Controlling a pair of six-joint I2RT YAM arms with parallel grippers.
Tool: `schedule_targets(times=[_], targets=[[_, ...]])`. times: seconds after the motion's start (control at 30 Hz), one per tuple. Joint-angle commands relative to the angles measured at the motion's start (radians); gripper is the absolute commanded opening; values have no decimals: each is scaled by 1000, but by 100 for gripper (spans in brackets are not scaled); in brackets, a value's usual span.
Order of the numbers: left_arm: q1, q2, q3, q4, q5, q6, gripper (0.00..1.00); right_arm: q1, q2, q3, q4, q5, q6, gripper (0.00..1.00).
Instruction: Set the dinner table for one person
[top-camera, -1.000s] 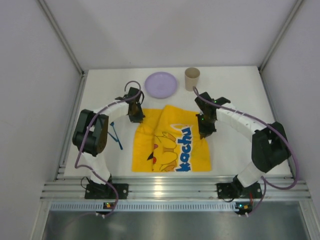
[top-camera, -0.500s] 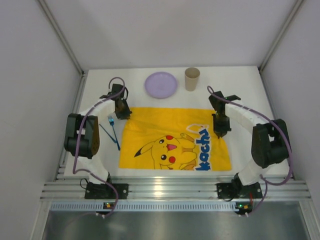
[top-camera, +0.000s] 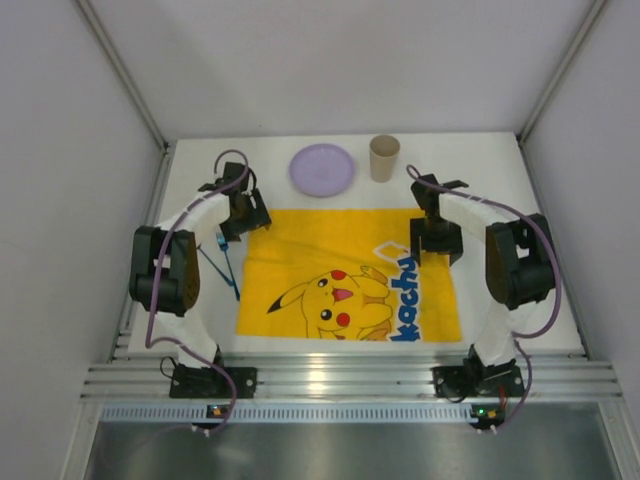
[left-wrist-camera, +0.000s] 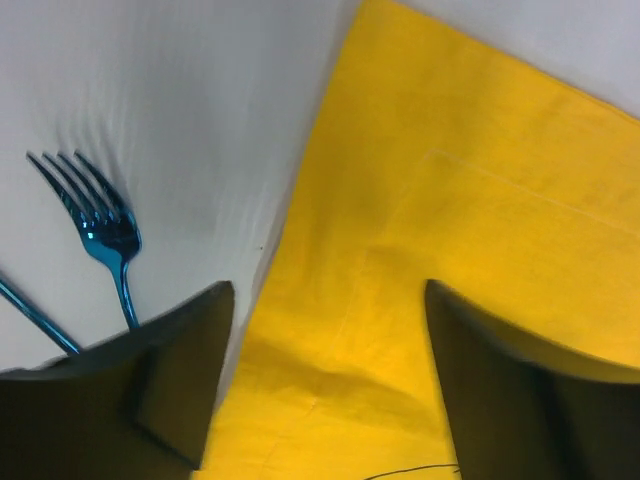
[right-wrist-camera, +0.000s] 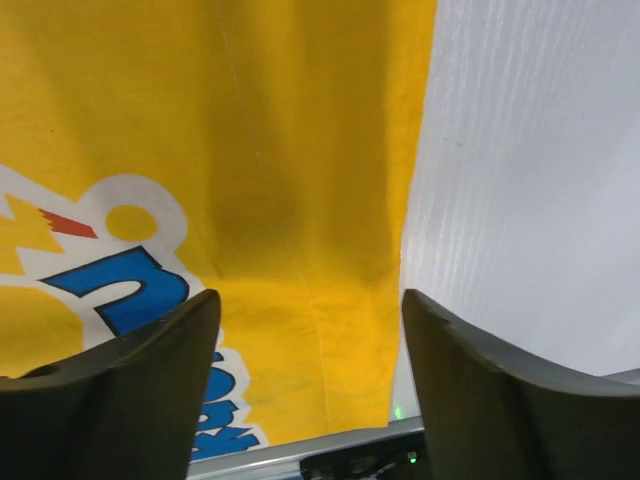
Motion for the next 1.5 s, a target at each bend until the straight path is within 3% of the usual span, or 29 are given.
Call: schedule_targets(times=[0.0, 0.07, 0.27, 0.43, 0.47, 0.6, 0.67, 0.77, 1.13, 1.47], targets=[[1, -37, 14, -62, -67, -46, 90, -13, -54, 22, -3, 37, 1, 79], [1, -71, -19, -62, -81, -64, 98, -15, -94, -8, -3, 38, 10, 81], [-2, -175, -114, -48, -95, -116, 97, -15, -145, -54, 49, -26, 21, 82], [-7, -308, -172, -43, -165, -127, 97, -13, -104, 19, 153, -299, 10, 70], [-5, -324, -180, -43, -173, -126, 97, -12, -93, 34, 166, -328, 15, 67], [13, -359, -207, -43, -178, -110, 96, -10, 13, 146, 172, -391, 24, 25], [36, -359, -224, -45, -163, -107, 97, -10, 94, 221, 157, -402, 26, 10], [62, -364, -243, -42, -136, -103, 96, -10, 189, 294, 147, -401, 27, 0], [88, -336, -243, -42, -141, -37, 95, -19, 399, 456, 137, -368, 21, 0], [107, -243, -247, 41, -100, 31, 92, -22, 381, 433, 115, -306, 46, 0]])
